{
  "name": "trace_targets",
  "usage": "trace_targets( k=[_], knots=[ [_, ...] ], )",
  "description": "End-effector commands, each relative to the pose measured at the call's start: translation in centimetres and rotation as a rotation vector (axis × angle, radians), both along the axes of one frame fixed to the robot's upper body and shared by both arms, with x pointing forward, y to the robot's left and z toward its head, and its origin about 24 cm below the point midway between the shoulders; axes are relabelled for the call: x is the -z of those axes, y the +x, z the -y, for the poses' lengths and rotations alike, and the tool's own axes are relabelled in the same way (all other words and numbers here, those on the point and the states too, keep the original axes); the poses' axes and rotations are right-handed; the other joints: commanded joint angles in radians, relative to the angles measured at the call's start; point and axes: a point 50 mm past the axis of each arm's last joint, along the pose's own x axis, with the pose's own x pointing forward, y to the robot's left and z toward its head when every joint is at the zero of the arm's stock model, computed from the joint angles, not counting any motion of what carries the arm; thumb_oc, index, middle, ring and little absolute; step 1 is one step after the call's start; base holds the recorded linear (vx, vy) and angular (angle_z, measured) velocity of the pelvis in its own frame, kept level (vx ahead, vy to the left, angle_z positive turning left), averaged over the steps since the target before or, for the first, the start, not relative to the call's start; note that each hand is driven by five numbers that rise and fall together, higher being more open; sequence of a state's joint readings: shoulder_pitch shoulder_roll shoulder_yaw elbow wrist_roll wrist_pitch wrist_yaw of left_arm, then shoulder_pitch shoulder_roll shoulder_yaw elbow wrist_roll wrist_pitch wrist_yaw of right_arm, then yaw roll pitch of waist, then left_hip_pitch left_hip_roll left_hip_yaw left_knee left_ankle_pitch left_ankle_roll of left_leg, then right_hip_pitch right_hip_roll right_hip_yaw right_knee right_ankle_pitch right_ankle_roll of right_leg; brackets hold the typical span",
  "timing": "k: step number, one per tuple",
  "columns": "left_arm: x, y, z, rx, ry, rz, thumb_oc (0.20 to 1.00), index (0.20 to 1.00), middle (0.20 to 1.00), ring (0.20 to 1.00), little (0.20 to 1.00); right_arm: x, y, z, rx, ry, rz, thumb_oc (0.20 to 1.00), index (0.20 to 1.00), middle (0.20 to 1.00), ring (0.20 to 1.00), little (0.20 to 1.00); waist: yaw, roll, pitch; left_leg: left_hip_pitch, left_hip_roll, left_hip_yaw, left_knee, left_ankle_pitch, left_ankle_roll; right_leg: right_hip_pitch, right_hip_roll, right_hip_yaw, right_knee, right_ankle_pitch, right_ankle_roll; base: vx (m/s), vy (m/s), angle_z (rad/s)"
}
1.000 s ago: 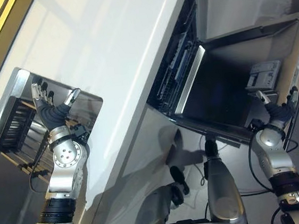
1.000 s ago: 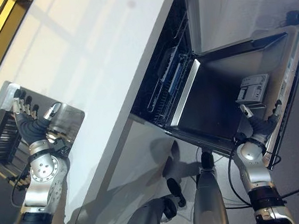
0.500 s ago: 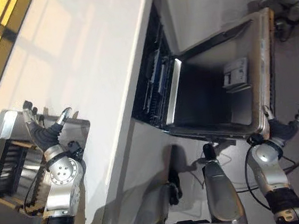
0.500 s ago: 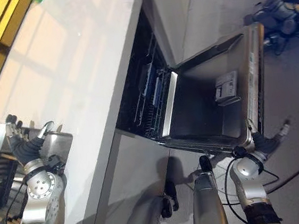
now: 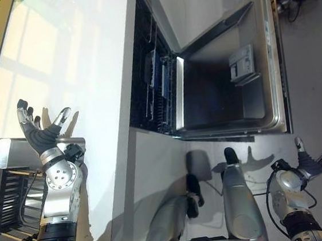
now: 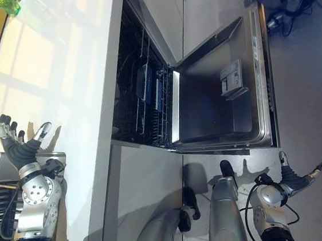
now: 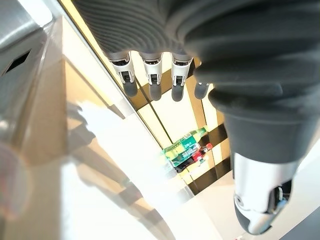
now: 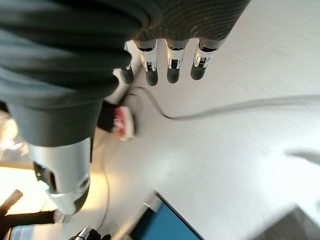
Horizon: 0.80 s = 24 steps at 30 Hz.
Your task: Pick up plates and place into dishwasher.
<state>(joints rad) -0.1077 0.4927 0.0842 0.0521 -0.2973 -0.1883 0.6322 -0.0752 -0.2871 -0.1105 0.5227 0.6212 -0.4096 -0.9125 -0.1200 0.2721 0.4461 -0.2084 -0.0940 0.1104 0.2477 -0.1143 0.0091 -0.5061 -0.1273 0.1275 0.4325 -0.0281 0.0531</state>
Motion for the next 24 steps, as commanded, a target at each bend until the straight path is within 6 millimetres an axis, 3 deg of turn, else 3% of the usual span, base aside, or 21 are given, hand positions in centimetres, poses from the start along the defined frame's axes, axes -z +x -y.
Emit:
trace_targets(
  k=[1, 5, 11, 16, 20, 24],
  knots=[
    [0.6, 0.7, 5.3, 0.186, -0.056, 0.043, 1.0, 1.0, 1.0, 1.0, 1.0, -3.5, 0.8, 2.0, 0.029, -0.058, 0.248, 1.0, 1.0, 1.0, 1.0, 1.0, -0.055, 0.085, 0.053, -0.142, -0.063, 0.029, 0.182, -0.054, 0.055, -0.032, -0.094, 0.0, 0.102, -0.058, -0.008, -0.06, 0.011, 0.03],
    [0.2, 0.5, 6.0, 0.216, -0.056, 0.068, 1.0, 1.0, 1.0, 1.0, 1.0, -5.8, 3.6, 1.3, -0.137, -0.043, 0.446, 1.0, 1.0, 1.0, 1.0, 1.0, -0.034, 0.131, 0.074, -0.191, -0.085, 0.027, 0.226, -0.064, 0.055, -0.085, -0.104, -0.002, 0.181, -0.092, -0.022, -0.06, -0.008, 0.0],
    [-0.1, 0.5, 6.7, 0.27, -0.022, 0.066, 1.0, 1.0, 1.0, 1.0, 1.0, -9.5, 7.5, 0.0, -0.388, -0.082, 0.591, 1.0, 1.0, 1.0, 1.0, 1.0, -0.005, 0.151, 0.074, -0.283, -0.097, 0.031, 0.307, -0.078, 0.055, -0.178, -0.1, -0.009, 0.291, -0.136, -0.036, -0.07, -0.074, 0.01],
    [-0.7, 1.0, 6.9, 0.301, -0.019, 0.078, 1.0, 1.0, 1.0, 1.0, 1.0, -11.6, 10.4, 1.2, -0.397, -0.019, 0.6, 1.0, 1.0, 1.0, 1.0, 1.0, 0.012, 0.159, 0.074, -0.351, -0.097, 0.035, 0.352, -0.078, 0.049, -0.241, -0.09, -0.011, 0.357, -0.164, -0.045, -0.06, -0.076, 0.08],
    [-1.3, 1.3, 7.2, 0.325, -0.015, 0.093, 1.0, 1.0, 1.0, 1.0, 1.0, -11.1, 11.2, 2.6, -0.277, 0.116, 0.527, 1.0, 1.0, 1.0, 1.0, 1.0, 0.026, 0.165, 0.074, -0.371, -0.095, 0.029, 0.364, -0.075, 0.047, -0.266, -0.082, -0.014, 0.39, -0.181, -0.047, -0.03, -0.066, 0.03],
    [-1.9, 1.1, 7.6, 0.352, -0.005, 0.108, 1.0, 1.0, 1.0, 1.0, 1.0, -12.3, 12.6, 1.5, -0.378, 0.15, 0.566, 1.0, 1.0, 1.0, 1.0, 1.0, 0.051, 0.169, 0.074, -0.383, -0.102, 0.008, 0.364, -0.065, 0.047, -0.275, -0.084, -0.029, 0.4, -0.192, -0.051, -0.03, -0.07, 0.12]
  ],
)
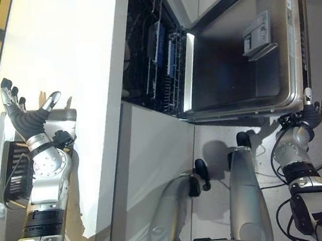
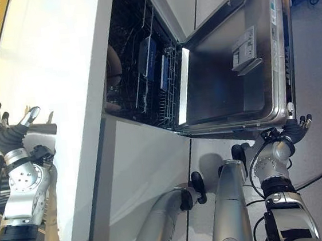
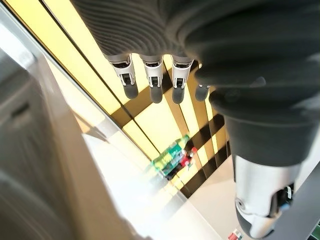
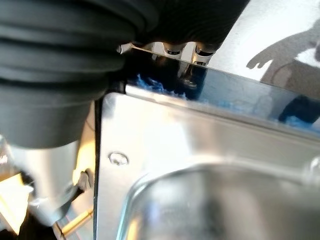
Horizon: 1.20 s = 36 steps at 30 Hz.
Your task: Pick up plates and place into dishwasher.
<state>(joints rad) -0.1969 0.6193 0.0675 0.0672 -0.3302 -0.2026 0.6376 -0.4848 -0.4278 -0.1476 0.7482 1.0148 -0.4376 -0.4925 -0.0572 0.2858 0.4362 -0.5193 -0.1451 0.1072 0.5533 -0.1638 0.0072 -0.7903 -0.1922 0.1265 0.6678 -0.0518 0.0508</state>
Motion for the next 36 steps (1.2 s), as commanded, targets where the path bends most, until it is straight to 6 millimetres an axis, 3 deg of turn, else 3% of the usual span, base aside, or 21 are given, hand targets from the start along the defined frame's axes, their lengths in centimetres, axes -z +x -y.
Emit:
trace_targets(
  k=[1, 6, 14, 19, 26, 36],
  knots=[
    [1.8, -0.2, 8.7, 0.343, -0.082, 0.007, 1.0, 1.0, 1.0, 1.0, 1.0, -4.7, 3.5, -1.2, -0.167, -0.036, 0.112, 1.0, 1.0, 1.0, 1.0, 1.0, -0.01, 0.156, 0.084, -0.073, -0.052, 0.009, 0.058, -0.014, 0.048, 0.008, -0.02, -0.03, 0.166, -0.169, -0.049, -0.02, -0.06, -0.24],
    [1.6, -0.4, 8.4, 0.342, -0.084, 0.019, 1.0, 1.0, 1.0, 1.0, 1.0, -6.3, 5.2, -5.5, -0.512, -0.181, 0.202, 1.0, 1.0, 1.0, 1.0, 1.0, 0.004, 0.149, 0.084, -0.067, -0.047, -0.011, 0.024, 0.009, 0.038, 0.018, -0.02, -0.047, 0.135, -0.162, -0.051, -0.01, -0.024, -0.08],
    [1.0, 0.3, 7.9, 0.32, -0.092, 0.022, 1.0, 1.0, 1.0, 1.0, 1.0, -8.9, 5.4, -11.6, -0.876, -0.366, 0.345, 1.0, 1.0, 1.0, 1.0, 1.0, 0.005, 0.104, 0.084, -0.029, -0.032, -0.029, -0.025, 0.042, 0.022, 0.085, -0.011, -0.068, 0.052, -0.132, -0.049, 0.01, 0.012, -0.07],
    [1.2, 0.4, 7.7, 0.326, -0.097, 0.007, 1.0, 1.0, 1.0, 1.0, 1.0, -9.9, 5.4, -13.0, -0.952, -0.381, 0.384, 1.0, 1.0, 1.0, 1.0, 1.0, 0.019, 0.087, 0.08, 0.019, -0.032, -0.049, -0.051, 0.056, 0.016, 0.15, -0.019, -0.08, 0.015, -0.121, -0.047, 0.07, 0.044, 0.02],
    [1.7, 0.1, 7.4, 0.326, -0.117, -0.011, 1.0, 1.0, 1.0, 1.0, 1.0, -9.4, 4.7, -14.7, -1.031, -0.485, 0.317, 1.0, 1.0, 1.0, 1.0, 1.0, 0.066, 0.049, 0.028, 0.094, -0.038, -0.1, -0.134, 0.095, 0.011, 0.261, -0.03, -0.106, -0.082, -0.101, -0.04, 0.09, 0.066, 0.14],
    [1.7, -0.5, 6.2, 0.342, -0.018, -0.049, 1.0, 1.0, 1.0, 1.0, 1.0, -7.1, 3.7, -15.7, -1.02, -0.419, 0.358, 1.0, 1.0, 1.0, 1.0, 1.0, 0.173, -0.074, -0.036, 0.159, -0.022, -0.179, -0.165, 0.104, 0.02, 0.43, -0.045, -0.218, -0.187, -0.075, -0.034, 0.07, -0.086, 0.29]
  ],
)
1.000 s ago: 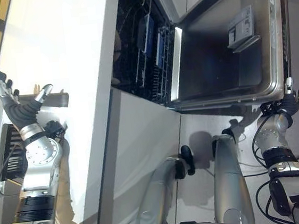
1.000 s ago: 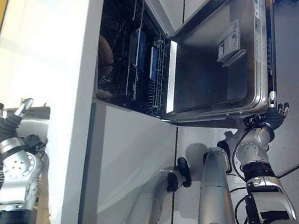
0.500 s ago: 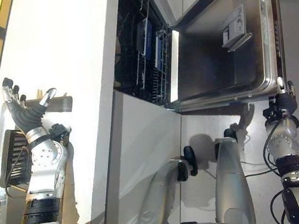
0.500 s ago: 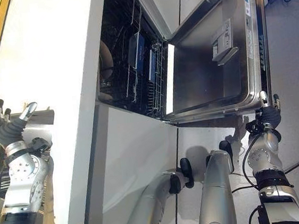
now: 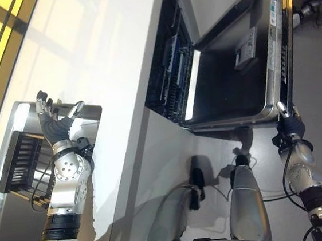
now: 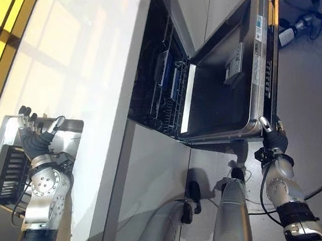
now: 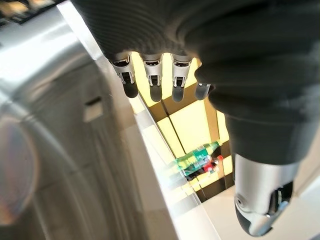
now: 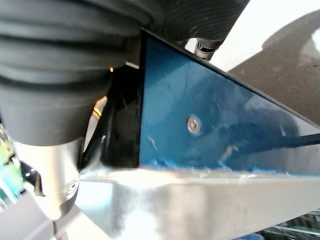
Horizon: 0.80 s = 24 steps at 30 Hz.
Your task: Pick up plates and place into dishwasher.
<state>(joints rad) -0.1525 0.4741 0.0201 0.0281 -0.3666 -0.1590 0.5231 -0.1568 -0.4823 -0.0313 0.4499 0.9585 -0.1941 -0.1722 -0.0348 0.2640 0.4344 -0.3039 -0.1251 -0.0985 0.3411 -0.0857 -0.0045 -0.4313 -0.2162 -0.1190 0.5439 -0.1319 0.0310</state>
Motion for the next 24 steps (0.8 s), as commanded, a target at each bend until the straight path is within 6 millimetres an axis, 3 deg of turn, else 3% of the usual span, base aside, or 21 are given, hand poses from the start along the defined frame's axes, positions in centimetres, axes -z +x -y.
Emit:
trace_targets(
  k=[1, 11, 24],
  knots=[
    [-1.8, -0.7, 2.6, 0.172, 0.11, 0.072, 1.0, 1.0, 1.0, 1.0, 1.0, -10.5, 7.3, -13.5, -0.564, -0.059, 0.467, 1.0, 1.0, 1.0, 1.0, 1.0, 0.161, -0.063, -0.039, -0.052, -0.04, 0.02, 0.049, 0.024, 0.033, 0.089, -0.021, 0.016, -0.072, 0.008, -0.015, 0.12, -0.132, 0.35],
    [-1.5, -0.9, 2.0, 0.209, 0.206, 0.019, 1.0, 1.0, 1.0, 1.0, 1.0, -7.4, 6.0, -16.0, -0.596, 0.032, 0.439, 1.0, 1.0, 1.0, 1.0, 1.0, 0.233, -0.146, -0.096, 0.036, -0.022, -0.053, -0.002, 0.034, 0.041, 0.251, -0.005, -0.053, -0.169, 0.041, -0.013, 0.11, -0.093, 0.27],
    [-1.1, -1.1, 2.1, 0.23, 0.225, -0.012, 1.0, 1.0, 1.0, 1.0, 1.0, -5.9, 5.1, -15.4, -0.583, 0.078, 0.407, 1.0, 1.0, 1.0, 1.0, 1.0, 0.234, -0.176, -0.176, 0.149, 0.004, -0.081, -0.14, 0.061, 0.052, 0.352, 0.003, -0.05, -0.292, 0.091, 0.015, 0.04, -0.019, 0.37]
  ],
)
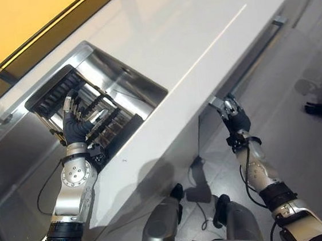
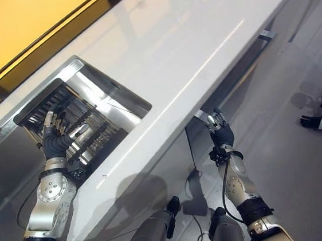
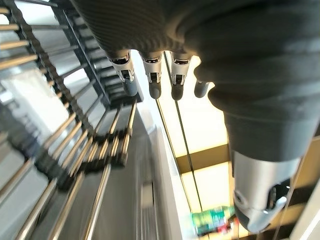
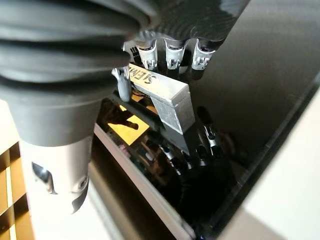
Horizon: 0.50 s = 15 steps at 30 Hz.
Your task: Pick up plates and place into dishwasher.
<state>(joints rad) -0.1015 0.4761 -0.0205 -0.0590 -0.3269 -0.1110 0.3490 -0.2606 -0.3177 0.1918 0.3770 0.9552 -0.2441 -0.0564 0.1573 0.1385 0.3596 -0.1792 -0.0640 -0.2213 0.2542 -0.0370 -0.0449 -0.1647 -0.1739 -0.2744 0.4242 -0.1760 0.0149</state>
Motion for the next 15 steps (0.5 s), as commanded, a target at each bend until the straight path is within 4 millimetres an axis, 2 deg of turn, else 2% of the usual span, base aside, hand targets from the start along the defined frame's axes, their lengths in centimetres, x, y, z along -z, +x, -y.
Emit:
trace_targets(
  k=[1, 12, 15],
  knots=[
    [-1.3, -0.6, -0.2, 0.021, 0.129, 0.046, 1.0, 1.0, 1.0, 1.0, 1.0, -4.5, 1.7, -4.8, -0.196, 0.015, 0.239, 1.0, 1.0, 1.0, 1.0, 1.0, 0.043, -0.056, -0.108, 0.029, -0.056, 0.044, -0.047, 0.009, 0.093, 0.091, -0.039, 0.102, -0.169, 0.135, 0.032, 0.06, -0.038, 0.02],
    [-1.0, -0.8, -0.2, 0.06, 0.148, 0.025, 1.0, 1.0, 1.0, 1.0, 1.0, -2.1, 0.0, -4.6, -0.166, 0.074, 0.171, 1.0, 1.0, 1.0, 1.0, 1.0, 0.024, -0.074, -0.134, 0.08, -0.035, 0.067, -0.082, 0.003, 0.091, 0.141, -0.024, 0.109, -0.211, 0.138, 0.041, 0.01, -0.038, 0.01],
    [-0.8, -0.8, -0.2, 0.054, 0.145, 0.021, 1.0, 1.0, 1.0, 1.0, 1.0, -0.8, -0.7, -4.4, -0.116, 0.067, 0.086, 1.0, 1.0, 1.0, 1.0, 1.0, 0.008, -0.077, -0.141, 0.093, -0.03, 0.082, -0.093, 0.0, 0.089, 0.149, -0.022, 0.118, -0.226, 0.142, 0.048, -0.04, -0.02, -0.14]
  ],
)
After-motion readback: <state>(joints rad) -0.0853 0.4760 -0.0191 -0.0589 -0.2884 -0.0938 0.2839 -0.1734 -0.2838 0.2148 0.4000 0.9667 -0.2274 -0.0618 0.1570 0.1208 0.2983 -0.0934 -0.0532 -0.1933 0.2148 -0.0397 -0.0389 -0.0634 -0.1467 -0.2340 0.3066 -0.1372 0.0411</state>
